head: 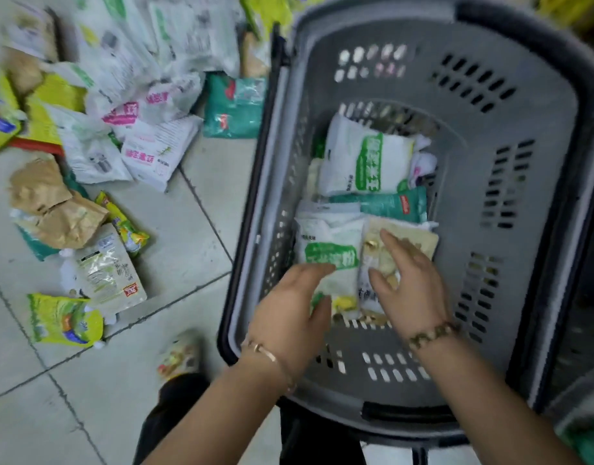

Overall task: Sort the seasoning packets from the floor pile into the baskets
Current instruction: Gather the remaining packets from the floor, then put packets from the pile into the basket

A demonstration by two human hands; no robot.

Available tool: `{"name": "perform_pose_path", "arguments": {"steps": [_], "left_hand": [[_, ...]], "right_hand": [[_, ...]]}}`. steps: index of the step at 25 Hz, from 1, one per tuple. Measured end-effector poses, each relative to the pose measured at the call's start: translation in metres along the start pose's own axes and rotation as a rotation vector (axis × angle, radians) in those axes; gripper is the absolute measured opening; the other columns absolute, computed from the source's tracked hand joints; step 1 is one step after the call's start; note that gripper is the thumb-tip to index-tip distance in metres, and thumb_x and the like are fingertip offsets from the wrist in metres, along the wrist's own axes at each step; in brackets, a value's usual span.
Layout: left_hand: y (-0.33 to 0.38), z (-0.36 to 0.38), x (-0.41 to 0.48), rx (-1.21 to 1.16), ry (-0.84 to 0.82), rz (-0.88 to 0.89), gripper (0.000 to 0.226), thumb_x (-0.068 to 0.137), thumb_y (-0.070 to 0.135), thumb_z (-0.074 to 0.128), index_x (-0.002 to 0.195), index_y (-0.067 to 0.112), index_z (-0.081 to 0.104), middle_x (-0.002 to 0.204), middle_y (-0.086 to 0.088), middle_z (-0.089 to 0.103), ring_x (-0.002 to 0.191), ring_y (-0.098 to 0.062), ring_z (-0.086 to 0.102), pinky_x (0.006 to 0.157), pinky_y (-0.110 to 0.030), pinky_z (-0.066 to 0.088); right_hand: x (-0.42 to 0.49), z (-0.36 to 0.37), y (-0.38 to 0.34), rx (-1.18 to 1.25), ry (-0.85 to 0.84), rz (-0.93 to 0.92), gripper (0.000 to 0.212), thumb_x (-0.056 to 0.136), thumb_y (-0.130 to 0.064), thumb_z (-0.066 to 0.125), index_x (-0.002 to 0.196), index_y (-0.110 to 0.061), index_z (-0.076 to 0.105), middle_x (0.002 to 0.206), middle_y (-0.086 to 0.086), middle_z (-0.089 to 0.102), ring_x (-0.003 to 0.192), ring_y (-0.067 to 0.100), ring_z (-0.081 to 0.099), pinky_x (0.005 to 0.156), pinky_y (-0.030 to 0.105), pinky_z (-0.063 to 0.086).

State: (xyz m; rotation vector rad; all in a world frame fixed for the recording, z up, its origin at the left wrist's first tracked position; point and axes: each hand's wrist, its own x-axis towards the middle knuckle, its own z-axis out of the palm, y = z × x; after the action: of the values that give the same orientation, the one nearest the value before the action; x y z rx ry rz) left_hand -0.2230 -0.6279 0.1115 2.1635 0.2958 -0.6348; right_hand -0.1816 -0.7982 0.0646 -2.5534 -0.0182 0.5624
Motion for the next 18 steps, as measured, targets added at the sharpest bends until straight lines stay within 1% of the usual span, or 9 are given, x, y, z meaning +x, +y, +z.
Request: {"name": "perform_pose_path", "arguments": {"steps": [2, 3, 6, 8, 10, 12, 14, 16, 18], "left_hand": [[-0.012, -0.025, -0.016, -0.164, 0.108, 0.001, 0.034, 0.085, 0.017, 0.055, 0.117, 0.026, 0.06, 0.11, 0.006, 0.062, 0.096, -0.006, 0.061, 0.081, -0.025, 0.05], [-0.023, -0.036, -0.024, -0.213, 0.168, -0.003, 0.033, 0.082, 0.018, 0.054, 0.112, 0.031, 0.061, 0.104, 0.009, 0.064, 0.091, -0.003, 0.061, 0.079, -0.022, 0.049], [-0.075, -0.073, -0.052, -0.338, 0.274, -0.173, 0.035, 0.083, 0.018, 0.056, 0.1, 0.048, 0.051, 0.103, 0.018, 0.061, 0.086, 0.004, 0.061, 0.078, -0.017, 0.049], [-0.123, -0.098, -0.071, -0.361, 0.279, -0.299, 0.042, 0.085, 0.011, 0.06, 0.103, 0.047, 0.048, 0.105, 0.018, 0.058, 0.087, 0.005, 0.059, 0.076, -0.015, 0.047], [-0.176, -0.127, -0.091, -0.369, 0.312, -0.398, 0.043, 0.084, 0.006, 0.061, 0.112, 0.038, 0.052, 0.105, 0.016, 0.057, 0.086, 0.003, 0.058, 0.072, -0.011, 0.042], [-0.222, -0.156, -0.109, -0.404, 0.381, -0.489, 0.041, 0.083, 0.004, 0.059, 0.118, 0.024, 0.056, 0.104, 0.01, 0.058, 0.083, -0.006, 0.059, 0.074, -0.019, 0.044], [-0.267, -0.183, -0.129, -0.412, 0.41, -0.556, 0.04, 0.083, 0.004, 0.058, 0.121, 0.019, 0.056, 0.106, 0.003, 0.06, 0.084, -0.012, 0.059, 0.078, -0.027, 0.048], [-0.306, -0.198, -0.144, -0.387, 0.379, -0.602, 0.043, 0.084, 0.008, 0.057, 0.125, 0.019, 0.054, 0.115, -0.001, 0.06, 0.091, -0.015, 0.059, 0.084, -0.031, 0.049], [-0.34, -0.206, -0.155, -0.367, 0.34, -0.64, 0.046, 0.085, 0.012, 0.056, 0.129, 0.023, 0.05, 0.123, -0.001, 0.057, 0.099, -0.017, 0.058, 0.088, -0.033, 0.049]], "right_hand": [[-0.011, -0.012, -0.032, 0.041, 0.107, -0.092, 0.05, 0.081, -0.013, 0.069, 0.129, -0.011, 0.055, 0.126, 0.011, 0.059, 0.118, 0.029, 0.053, 0.098, 0.037, 0.038], [-0.017, -0.014, -0.048, 0.078, 0.171, -0.118, 0.045, 0.08, -0.013, 0.069, 0.124, -0.01, 0.059, 0.12, 0.009, 0.062, 0.113, 0.025, 0.057, 0.095, 0.034, 0.042], [-0.039, -0.003, -0.115, 0.171, 0.248, -0.136, 0.039, 0.08, -0.017, 0.065, 0.119, -0.01, 0.062, 0.114, 0.007, 0.065, 0.107, 0.014, 0.055, 0.091, 0.029, 0.047], [-0.052, 0.017, -0.166, 0.142, 0.273, -0.214, 0.037, 0.079, -0.019, 0.063, 0.114, -0.006, 0.064, 0.11, 0.009, 0.066, 0.104, 0.014, 0.055, 0.088, 0.025, 0.044], [-0.059, 0.046, -0.216, 0.125, 0.276, -0.286, 0.037, 0.078, -0.017, 0.063, 0.112, -0.004, 0.065, 0.109, 0.01, 0.066, 0.102, 0.017, 0.059, 0.088, 0.026, 0.044], [-0.062, 0.08, -0.259, 0.117, 0.195, -0.27, 0.04, 0.076, -0.011, 0.069, 0.116, -0.005, 0.064, 0.112, 0.014, 0.066, 0.104, 0.026, 0.062, 0.091, 0.033, 0.047], [-0.064, 0.121, -0.298, 0.094, 0.022, -0.185, 0.048, 0.076, -0.006, 0.072, 0.122, -0.009, 0.061, 0.119, 0.015, 0.063, 0.11, 0.03, 0.059, 0.094, 0.032, 0.042], [-0.068, 0.162, -0.325, 0.009, -0.144, -0.109, 0.051, 0.079, -0.012, 0.068, 0.128, -0.016, 0.056, 0.126, 0.008, 0.06, 0.116, 0.027, 0.055, 0.096, 0.032, 0.04], [-0.069, 0.199, -0.341, -0.14, -0.229, -0.095, 0.051, 0.083, -0.025, 0.063, 0.132, -0.027, 0.051, 0.131, 0.0, 0.057, 0.118, 0.023, 0.053, 0.091, 0.034, 0.043]]}}
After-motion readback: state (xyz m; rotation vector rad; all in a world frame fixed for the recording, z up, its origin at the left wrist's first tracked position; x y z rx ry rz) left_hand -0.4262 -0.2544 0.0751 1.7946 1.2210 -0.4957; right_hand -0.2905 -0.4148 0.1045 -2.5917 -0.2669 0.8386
